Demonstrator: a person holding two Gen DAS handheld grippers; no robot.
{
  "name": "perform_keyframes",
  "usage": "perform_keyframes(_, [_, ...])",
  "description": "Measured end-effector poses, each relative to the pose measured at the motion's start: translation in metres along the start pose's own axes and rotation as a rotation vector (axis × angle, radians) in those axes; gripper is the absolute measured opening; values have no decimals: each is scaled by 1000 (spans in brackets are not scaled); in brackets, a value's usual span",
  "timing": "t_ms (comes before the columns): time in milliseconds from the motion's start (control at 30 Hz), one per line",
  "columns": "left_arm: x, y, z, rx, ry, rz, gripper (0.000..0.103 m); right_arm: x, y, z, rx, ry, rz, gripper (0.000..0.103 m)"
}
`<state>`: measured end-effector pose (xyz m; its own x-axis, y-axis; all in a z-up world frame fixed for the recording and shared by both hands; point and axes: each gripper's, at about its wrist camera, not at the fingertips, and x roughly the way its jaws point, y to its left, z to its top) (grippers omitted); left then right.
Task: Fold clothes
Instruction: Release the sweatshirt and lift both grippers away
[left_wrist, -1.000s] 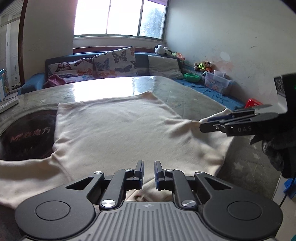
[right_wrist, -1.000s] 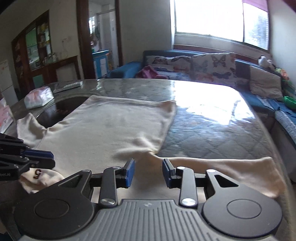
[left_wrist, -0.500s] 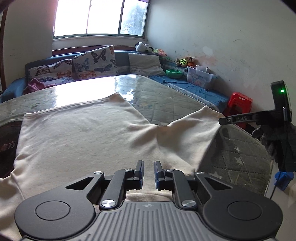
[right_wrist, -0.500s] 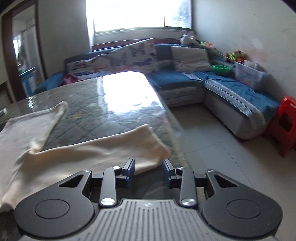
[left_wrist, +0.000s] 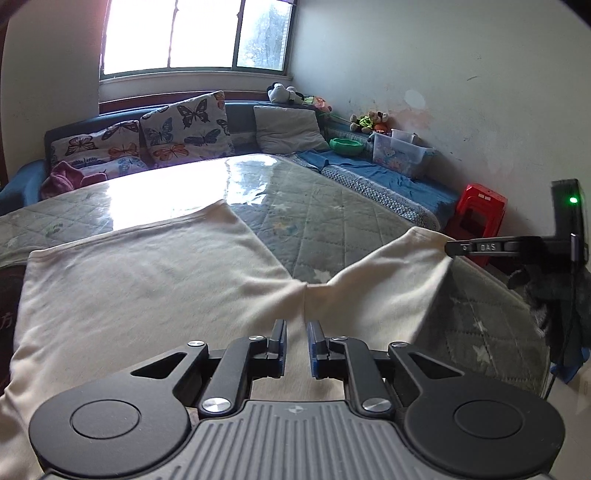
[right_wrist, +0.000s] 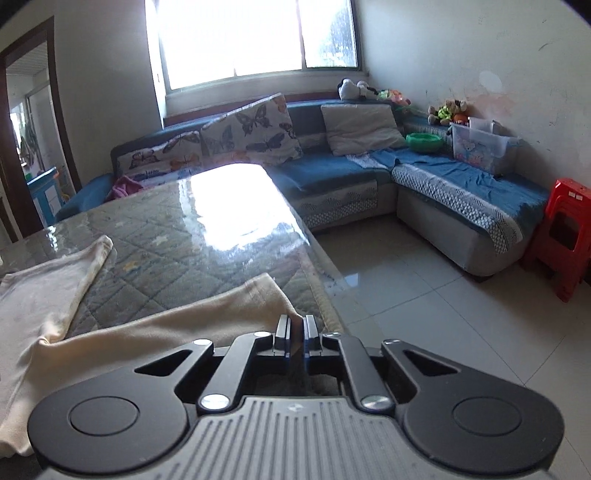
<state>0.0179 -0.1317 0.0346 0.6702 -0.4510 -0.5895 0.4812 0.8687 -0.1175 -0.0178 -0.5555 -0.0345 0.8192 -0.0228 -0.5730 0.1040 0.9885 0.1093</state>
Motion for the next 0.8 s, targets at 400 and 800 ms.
perform_keyframes(400, [59, -6, 18, -21, 47, -56, 18, -13, -9, 6, 22, -39, 27, 5])
perform_keyframes(800, [18, 10, 12, -72, -40, -89, 27, -52, 19, 27, -34, -130, 80, 5])
